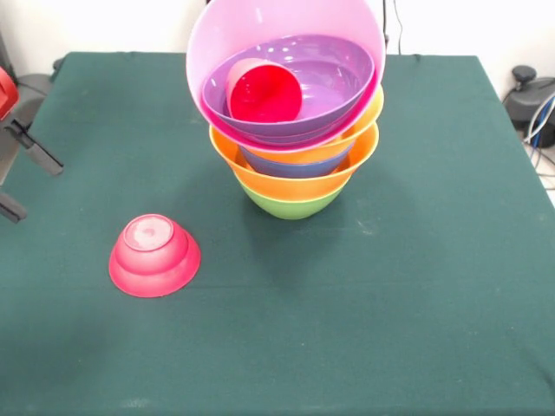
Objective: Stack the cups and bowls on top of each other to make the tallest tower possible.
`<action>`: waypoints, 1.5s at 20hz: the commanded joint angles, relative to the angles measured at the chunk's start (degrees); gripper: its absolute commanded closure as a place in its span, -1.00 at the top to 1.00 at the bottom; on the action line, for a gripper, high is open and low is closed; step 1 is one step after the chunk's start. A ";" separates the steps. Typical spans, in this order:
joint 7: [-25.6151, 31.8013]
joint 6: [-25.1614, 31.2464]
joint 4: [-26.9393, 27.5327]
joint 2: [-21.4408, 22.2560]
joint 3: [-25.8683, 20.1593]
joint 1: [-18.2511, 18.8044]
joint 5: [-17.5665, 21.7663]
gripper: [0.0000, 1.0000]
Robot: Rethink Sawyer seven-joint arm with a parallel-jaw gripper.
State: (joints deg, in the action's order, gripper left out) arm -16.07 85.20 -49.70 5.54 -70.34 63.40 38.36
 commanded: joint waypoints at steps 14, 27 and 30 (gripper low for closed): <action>1.36 -9.84 -3.49 1.57 9.01 -3.35 0.58 1.00; -0.88 -15.29 -7.07 -0.76 11.19 -4.43 -1.19 1.00; -3.81 -13.89 -8.05 -0.32 12.74 -5.01 -2.04 1.00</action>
State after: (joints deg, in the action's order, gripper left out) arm -16.07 71.86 -51.95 7.33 -65.28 62.85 36.54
